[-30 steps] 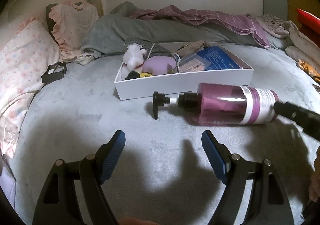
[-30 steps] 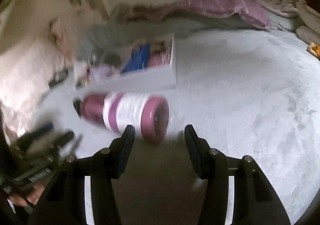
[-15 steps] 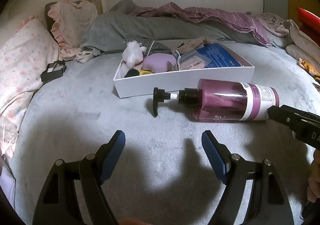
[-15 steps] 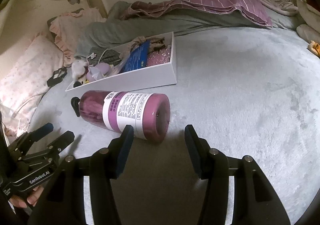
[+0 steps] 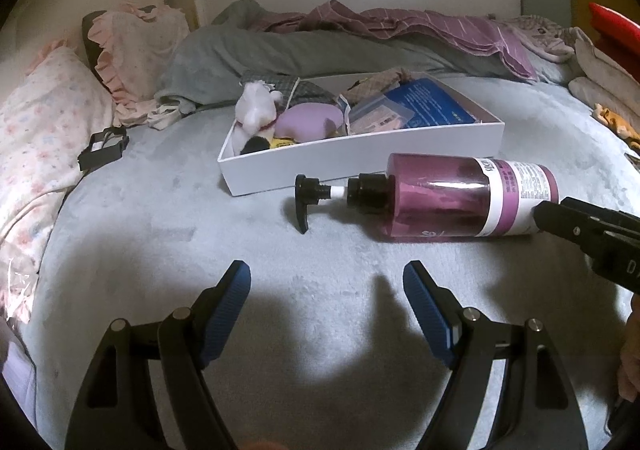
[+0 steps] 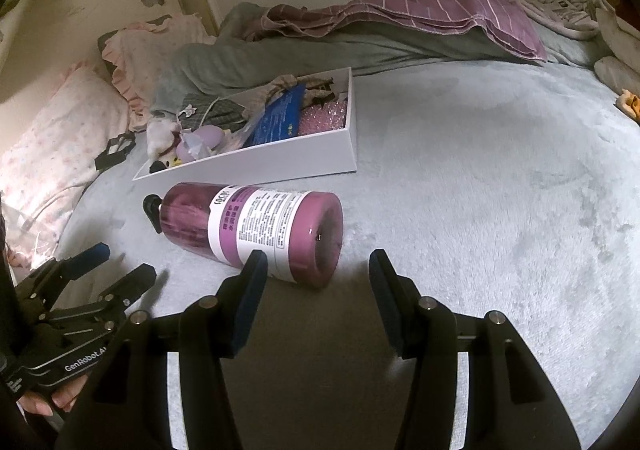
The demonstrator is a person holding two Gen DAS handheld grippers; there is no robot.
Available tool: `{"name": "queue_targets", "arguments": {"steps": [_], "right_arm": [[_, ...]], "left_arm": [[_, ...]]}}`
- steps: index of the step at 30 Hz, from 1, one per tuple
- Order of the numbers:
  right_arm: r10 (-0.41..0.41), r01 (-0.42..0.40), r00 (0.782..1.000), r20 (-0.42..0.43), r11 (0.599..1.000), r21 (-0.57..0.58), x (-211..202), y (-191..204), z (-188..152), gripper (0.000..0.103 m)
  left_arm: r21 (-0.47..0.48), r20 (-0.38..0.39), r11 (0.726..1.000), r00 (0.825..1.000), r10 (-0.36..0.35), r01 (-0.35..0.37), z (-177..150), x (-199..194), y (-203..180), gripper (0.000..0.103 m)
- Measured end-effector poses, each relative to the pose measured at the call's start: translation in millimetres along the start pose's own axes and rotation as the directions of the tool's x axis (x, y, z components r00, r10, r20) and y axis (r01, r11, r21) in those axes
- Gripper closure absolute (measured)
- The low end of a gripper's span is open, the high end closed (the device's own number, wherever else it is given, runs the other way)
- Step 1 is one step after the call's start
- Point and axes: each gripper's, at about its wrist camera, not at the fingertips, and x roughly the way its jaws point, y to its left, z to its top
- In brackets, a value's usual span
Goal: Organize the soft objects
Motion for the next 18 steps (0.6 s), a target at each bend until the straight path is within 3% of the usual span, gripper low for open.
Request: {"name": "queue_targets", "arguments": {"steps": [18], "right_arm": [[0.0, 0.0, 1.0, 0.005, 1.0, -0.011, -0.4, 1.4, 1.3, 0.049]], "left_arm": [[-0.018, -0.007, 1.0, 1.0, -0.005, 0.005, -0.1, 0.9, 2.5, 0.024]]}}
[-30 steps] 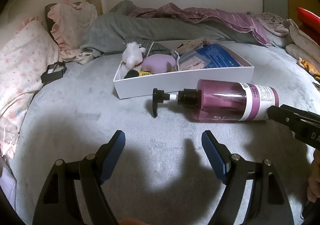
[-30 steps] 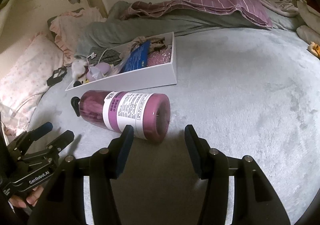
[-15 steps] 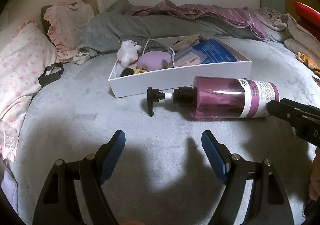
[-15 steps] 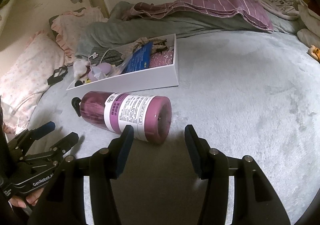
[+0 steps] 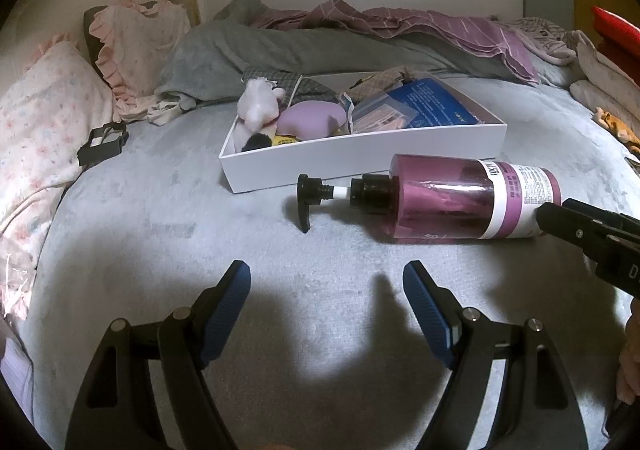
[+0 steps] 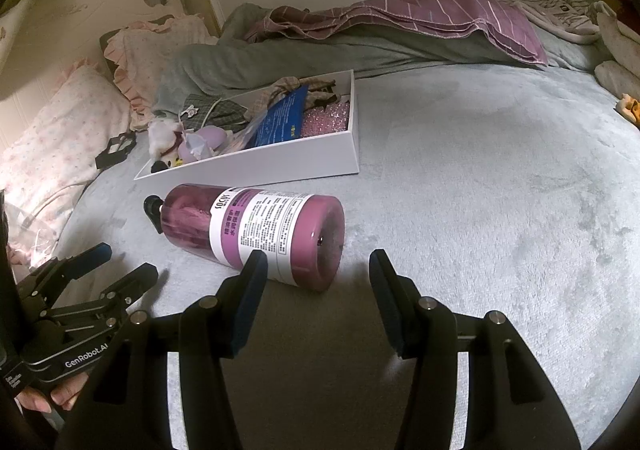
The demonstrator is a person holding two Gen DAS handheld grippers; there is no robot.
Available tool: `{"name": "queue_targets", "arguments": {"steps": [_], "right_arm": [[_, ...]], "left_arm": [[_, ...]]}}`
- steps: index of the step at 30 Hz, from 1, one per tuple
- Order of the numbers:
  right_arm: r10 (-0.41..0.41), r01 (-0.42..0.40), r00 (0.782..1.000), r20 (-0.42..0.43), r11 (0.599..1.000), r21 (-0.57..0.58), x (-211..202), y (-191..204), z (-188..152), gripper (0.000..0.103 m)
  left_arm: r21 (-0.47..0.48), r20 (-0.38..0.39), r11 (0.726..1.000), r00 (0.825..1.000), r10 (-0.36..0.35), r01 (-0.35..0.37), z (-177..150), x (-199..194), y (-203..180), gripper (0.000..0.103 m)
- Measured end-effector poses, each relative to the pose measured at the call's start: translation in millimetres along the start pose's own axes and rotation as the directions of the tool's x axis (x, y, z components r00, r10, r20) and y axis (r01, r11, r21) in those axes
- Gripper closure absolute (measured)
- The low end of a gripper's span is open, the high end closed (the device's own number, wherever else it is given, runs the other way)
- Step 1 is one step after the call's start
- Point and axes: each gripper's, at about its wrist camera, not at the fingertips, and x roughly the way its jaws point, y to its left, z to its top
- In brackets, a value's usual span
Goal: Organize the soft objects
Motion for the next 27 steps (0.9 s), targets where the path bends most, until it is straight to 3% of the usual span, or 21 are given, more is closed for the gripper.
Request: {"name": "queue_targets", "arguments": {"steps": [27], "right_arm": [[-0.021, 0.027, 0.998, 0.067, 0.995, -0.094, -12, 16, -1, 0.049]], "left_arm": [[0.009, 0.008, 1.0, 1.0, -0.006, 0.006, 1, -1, -4, 0.024]]}}
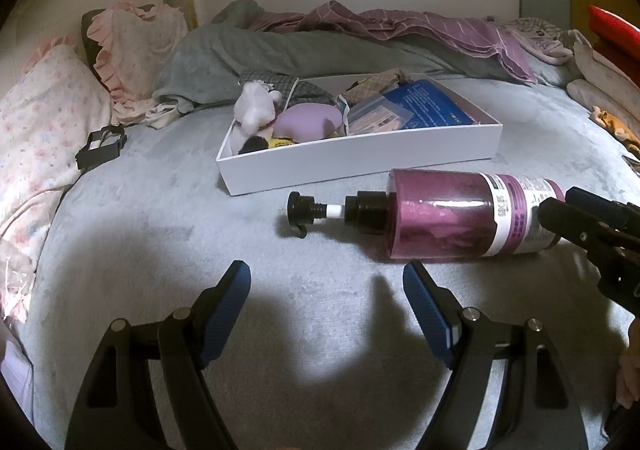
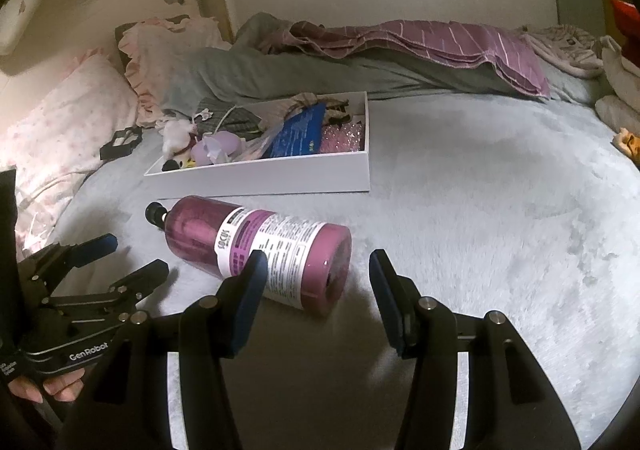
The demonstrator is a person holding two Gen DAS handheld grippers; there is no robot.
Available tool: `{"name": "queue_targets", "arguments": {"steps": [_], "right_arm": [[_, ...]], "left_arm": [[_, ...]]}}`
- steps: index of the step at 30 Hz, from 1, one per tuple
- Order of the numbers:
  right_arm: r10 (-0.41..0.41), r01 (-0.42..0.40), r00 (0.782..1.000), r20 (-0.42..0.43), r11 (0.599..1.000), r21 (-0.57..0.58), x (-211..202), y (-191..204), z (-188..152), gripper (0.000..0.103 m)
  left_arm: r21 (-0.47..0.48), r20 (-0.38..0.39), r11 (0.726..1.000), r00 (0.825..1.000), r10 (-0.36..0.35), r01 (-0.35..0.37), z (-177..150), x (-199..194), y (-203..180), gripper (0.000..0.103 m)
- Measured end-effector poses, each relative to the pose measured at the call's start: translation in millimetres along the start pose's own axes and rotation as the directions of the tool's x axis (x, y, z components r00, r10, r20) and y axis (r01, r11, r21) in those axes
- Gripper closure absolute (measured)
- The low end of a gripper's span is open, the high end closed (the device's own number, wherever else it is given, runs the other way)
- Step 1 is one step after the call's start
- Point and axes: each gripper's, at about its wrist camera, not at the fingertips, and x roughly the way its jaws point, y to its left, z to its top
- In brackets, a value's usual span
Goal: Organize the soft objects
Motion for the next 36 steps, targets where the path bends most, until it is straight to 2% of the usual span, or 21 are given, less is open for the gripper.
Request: {"name": "queue_targets", "arguments": {"steps": [9, 19, 28, 36], "right_arm": [[-0.01, 0.012, 0.999, 0.031, 0.999, -0.052, -6, 10, -1, 0.049], [-0.017, 0.019, 1.0, 0.024, 0.997, -0.077, -5, 14, -2, 0.049], [0.01, -0.01, 1.0, 0.0, 1.0, -0.02, -2, 3, -6, 0.048], [-0.012, 0.01, 1.0, -0.017, 0.994, -0.109, 2, 21, -6, 0.048]], "left_arm": [[0.003, 0.007, 1.0, 1.0, 0.0, 0.0, 0, 0, 1, 0.024], [-0.006, 0.009, 1.0, 1.0, 0.002, -0.002, -1, 0, 1, 0.024], [-0.026, -0.023, 1.0, 1.0, -0.015, 0.015, -1, 6, 4, 0.024], [-0.043, -0.018, 0.999, 1.0, -0.026, 0.025, -2, 5, 8, 0.024]]}}
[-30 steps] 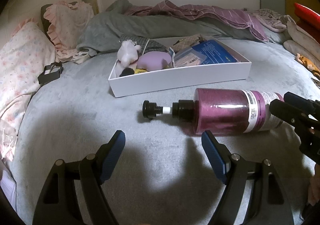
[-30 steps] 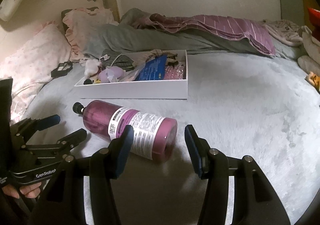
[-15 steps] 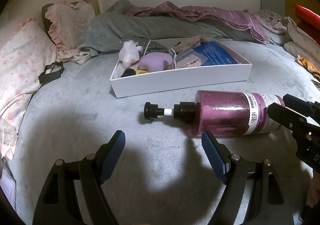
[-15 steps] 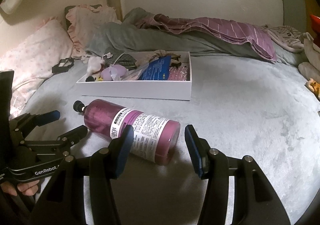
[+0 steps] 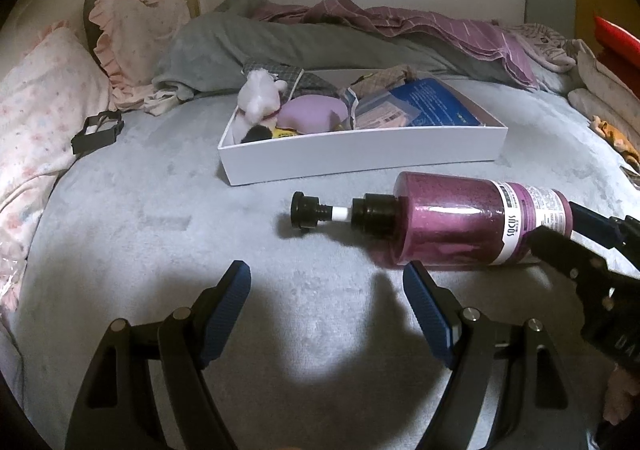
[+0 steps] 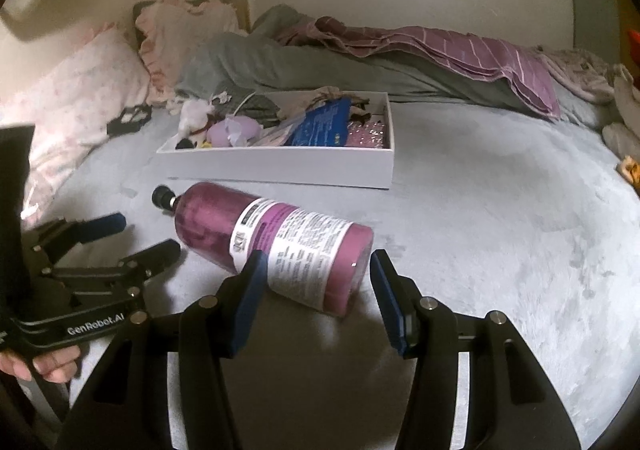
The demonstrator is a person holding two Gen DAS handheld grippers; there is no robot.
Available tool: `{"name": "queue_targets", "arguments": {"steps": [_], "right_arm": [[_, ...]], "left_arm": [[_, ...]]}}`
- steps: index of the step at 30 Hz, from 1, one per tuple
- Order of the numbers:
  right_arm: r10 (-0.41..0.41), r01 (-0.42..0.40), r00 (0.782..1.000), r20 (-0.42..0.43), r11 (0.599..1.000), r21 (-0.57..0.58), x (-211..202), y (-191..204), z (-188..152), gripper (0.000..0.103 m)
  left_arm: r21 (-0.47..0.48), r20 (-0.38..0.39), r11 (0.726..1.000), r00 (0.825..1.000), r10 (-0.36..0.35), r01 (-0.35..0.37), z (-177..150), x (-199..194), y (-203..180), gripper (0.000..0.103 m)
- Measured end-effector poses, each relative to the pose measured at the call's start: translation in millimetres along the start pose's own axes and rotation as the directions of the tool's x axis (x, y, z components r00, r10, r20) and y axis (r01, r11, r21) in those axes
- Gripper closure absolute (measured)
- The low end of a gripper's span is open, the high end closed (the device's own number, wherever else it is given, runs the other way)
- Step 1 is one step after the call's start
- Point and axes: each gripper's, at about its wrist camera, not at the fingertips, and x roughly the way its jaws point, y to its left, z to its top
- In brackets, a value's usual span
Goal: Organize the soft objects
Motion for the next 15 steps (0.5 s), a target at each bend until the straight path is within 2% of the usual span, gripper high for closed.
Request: {"name": "queue_targets", "arguments": {"steps": [4, 9, 15], "right_arm": [[0.006, -0.006, 1.0, 0.001, 1.0, -0.015, 0, 2, -1, 0.048], [0.001, -0.001, 1.0, -0.017, 1.0, -0.011, 4, 0, 0, 0.048], [0.009, -0.009, 1.0, -0.018, 1.0, 0.006, 4, -3, -1, 0.048]], "left_arm": [[0.018, -0.003, 1.0, 1.0, -0.007, 0.007, 0, 1, -2, 0.024], [0.027, -0.084, 0.999, 0.996, -0.015, 0.017, 0, 17, -4, 0.024], [-0.011, -0.046, 1.0, 0.998, -0.03, 0.029, -2, 9, 2, 0.024]]}}
